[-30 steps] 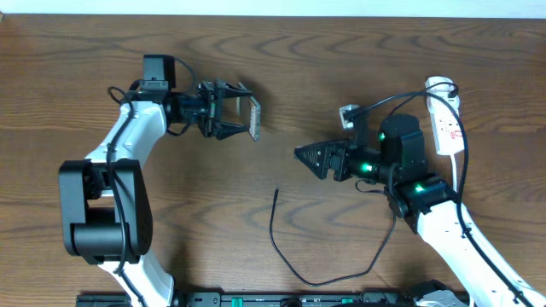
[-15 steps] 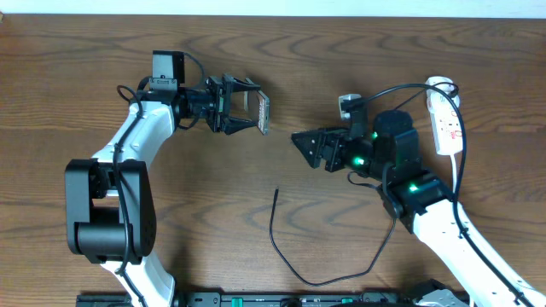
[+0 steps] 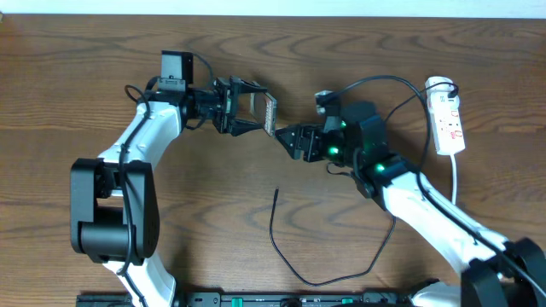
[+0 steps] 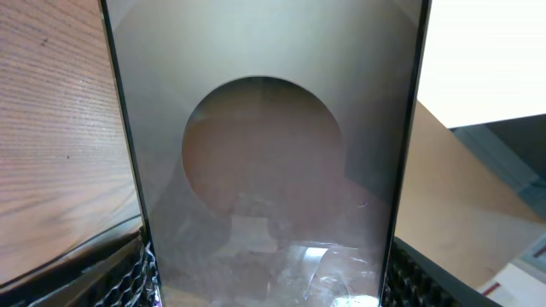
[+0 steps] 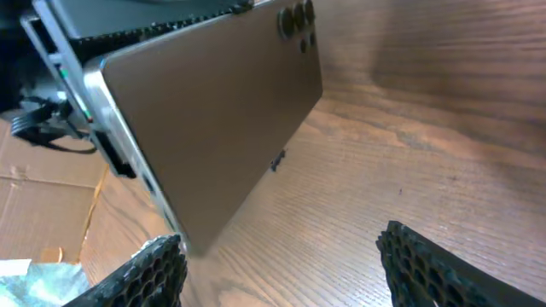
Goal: Plug charger to phone and switch on socket
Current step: 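Bring the right gripper against the phone's bottom edge held by left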
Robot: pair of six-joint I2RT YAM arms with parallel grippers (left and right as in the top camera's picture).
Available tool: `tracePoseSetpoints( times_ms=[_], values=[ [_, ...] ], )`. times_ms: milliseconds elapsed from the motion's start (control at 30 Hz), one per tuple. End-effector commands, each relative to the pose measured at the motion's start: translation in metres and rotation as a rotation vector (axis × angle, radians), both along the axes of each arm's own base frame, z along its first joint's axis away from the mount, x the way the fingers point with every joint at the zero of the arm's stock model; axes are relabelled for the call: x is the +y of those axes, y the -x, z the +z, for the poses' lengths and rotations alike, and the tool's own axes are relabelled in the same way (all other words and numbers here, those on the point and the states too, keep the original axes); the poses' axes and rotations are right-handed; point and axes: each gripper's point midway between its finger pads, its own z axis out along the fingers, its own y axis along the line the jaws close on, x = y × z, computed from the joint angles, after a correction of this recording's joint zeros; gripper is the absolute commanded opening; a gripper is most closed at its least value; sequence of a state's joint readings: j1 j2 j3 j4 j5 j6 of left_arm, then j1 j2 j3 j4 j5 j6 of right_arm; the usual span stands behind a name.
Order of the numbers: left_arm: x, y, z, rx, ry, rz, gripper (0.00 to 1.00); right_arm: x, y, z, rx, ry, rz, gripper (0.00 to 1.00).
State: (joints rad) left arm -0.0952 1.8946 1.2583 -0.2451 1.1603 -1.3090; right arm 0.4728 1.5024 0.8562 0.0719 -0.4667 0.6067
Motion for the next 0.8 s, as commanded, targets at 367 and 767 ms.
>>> tracePoseSetpoints(
  times_ms=[367,767],
  values=[
    [-0.004,-0.015,-0.004,-0.04,-0.132,0.075,0.07,0.013,-0.01,0.026,-0.071,0.045,0.023,0.77],
    [-0.019,-0.008,-0.004,-0.017,-0.125,0.052,0.07,0.011,-0.014,0.012,-0.064,0.083,0.013,0.79]
  ],
)
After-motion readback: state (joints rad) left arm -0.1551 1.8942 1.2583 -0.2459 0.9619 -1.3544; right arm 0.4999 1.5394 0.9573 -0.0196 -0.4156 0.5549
